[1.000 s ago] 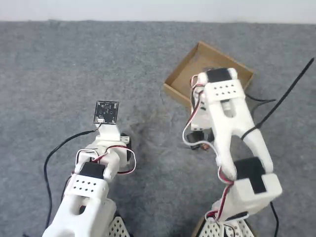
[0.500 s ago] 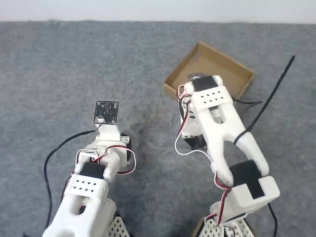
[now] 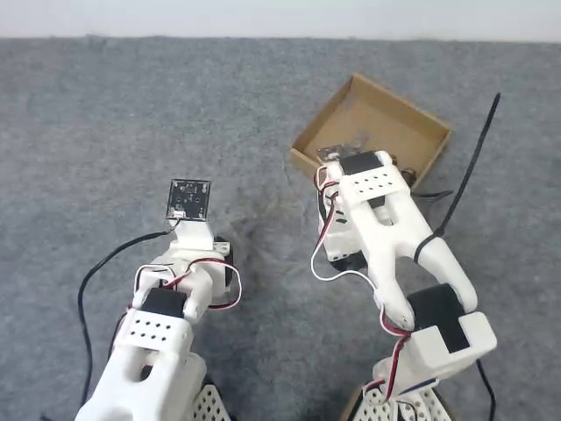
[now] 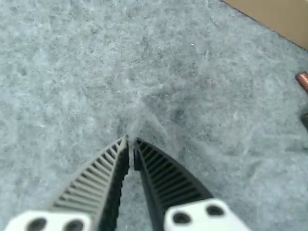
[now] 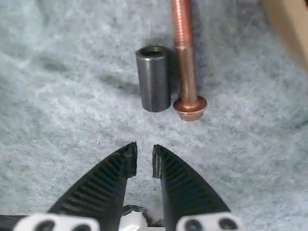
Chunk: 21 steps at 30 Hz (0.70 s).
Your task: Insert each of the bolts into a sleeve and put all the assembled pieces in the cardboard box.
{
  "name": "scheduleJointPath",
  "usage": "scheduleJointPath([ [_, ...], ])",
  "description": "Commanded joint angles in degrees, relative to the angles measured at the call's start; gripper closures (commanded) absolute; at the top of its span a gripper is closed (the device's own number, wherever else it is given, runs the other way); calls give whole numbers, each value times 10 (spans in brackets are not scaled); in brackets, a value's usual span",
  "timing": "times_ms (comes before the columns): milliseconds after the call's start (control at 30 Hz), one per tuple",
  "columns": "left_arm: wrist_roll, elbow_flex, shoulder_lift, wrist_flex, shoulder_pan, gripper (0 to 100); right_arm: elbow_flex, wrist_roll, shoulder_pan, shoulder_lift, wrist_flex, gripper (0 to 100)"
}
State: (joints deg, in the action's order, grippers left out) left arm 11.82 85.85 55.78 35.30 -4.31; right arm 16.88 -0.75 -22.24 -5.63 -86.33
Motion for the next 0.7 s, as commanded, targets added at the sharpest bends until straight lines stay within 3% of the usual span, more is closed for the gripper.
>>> scheduleJointPath([
  [0, -6, -8, 6, -11, 3, 989, -5, 37, -14, 46, 24, 957],
  [200, -6, -8, 6, -11, 3, 989, -6, 57, -20, 46, 32, 953],
  [400, -6, -8, 6, -11, 3, 989, -4, 63, -20, 42, 36, 883],
  [667, -6, -8, 6, -11, 3, 989, 57, 64, -18, 40, 139, 901],
])
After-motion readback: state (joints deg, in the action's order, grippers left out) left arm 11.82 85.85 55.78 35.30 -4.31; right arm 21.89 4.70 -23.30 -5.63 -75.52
